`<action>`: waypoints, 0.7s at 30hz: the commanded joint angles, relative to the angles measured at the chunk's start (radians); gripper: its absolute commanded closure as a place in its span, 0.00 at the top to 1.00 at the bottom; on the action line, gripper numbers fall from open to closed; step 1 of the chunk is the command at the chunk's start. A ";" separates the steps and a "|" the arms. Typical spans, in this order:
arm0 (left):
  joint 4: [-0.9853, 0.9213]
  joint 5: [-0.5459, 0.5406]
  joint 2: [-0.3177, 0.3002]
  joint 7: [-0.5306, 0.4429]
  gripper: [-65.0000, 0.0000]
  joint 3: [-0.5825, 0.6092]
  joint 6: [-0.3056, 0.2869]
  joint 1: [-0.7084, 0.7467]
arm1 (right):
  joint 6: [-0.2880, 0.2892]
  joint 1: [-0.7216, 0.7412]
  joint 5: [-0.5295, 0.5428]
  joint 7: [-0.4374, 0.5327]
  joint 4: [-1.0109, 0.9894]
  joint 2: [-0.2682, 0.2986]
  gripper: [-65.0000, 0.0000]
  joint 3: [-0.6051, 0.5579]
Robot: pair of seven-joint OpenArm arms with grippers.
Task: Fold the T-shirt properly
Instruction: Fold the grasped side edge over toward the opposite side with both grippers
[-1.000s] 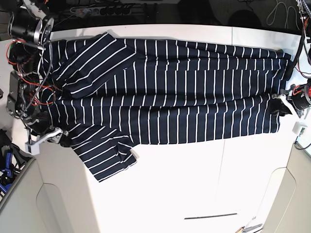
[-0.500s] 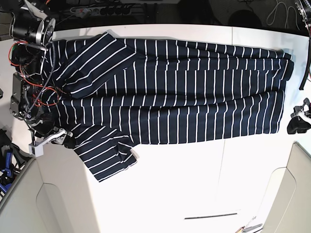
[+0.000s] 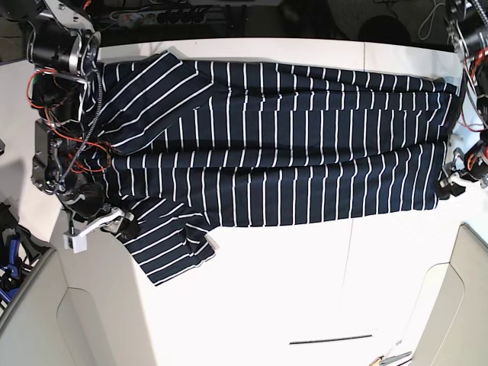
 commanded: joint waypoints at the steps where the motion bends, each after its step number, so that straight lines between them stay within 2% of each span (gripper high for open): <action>1: -0.003 -0.007 -0.011 -0.008 0.58 -0.003 -0.008 -0.024 | 0.004 0.029 0.005 0.004 0.012 0.006 0.58 0.001; 6: -0.008 -0.010 0.000 -0.008 0.58 0.019 -0.008 -0.032 | 0.005 0.029 0.005 -0.005 0.012 0.006 0.58 0.001; 11: -0.008 -0.010 0.000 -0.008 0.58 0.114 -0.008 -0.032 | 0.008 0.029 0.033 -0.035 0.012 0.006 0.58 0.001; 13: -0.008 -0.009 0.000 -0.008 0.55 0.150 -0.008 -0.032 | 0.008 0.029 0.051 -0.058 0.012 0.006 0.56 0.001; 15: -0.008 -0.006 0.000 -0.008 0.41 0.172 -0.008 -0.032 | 0.008 0.029 0.053 -0.074 0.012 0.006 0.43 0.001; 18: -0.008 0.003 -0.001 0.005 0.11 0.178 -0.007 -0.034 | 0.008 0.029 0.053 -0.102 0.014 0.007 0.07 0.001; 19: -0.008 0.003 -0.003 0.021 0.02 0.178 -0.008 -0.037 | 0.009 0.029 0.053 -0.113 0.016 0.007 0.00 0.001; 21: -0.008 0.002 -0.010 0.061 0.00 0.178 -0.008 -0.050 | 0.019 0.029 0.054 -0.143 0.029 0.007 0.00 0.001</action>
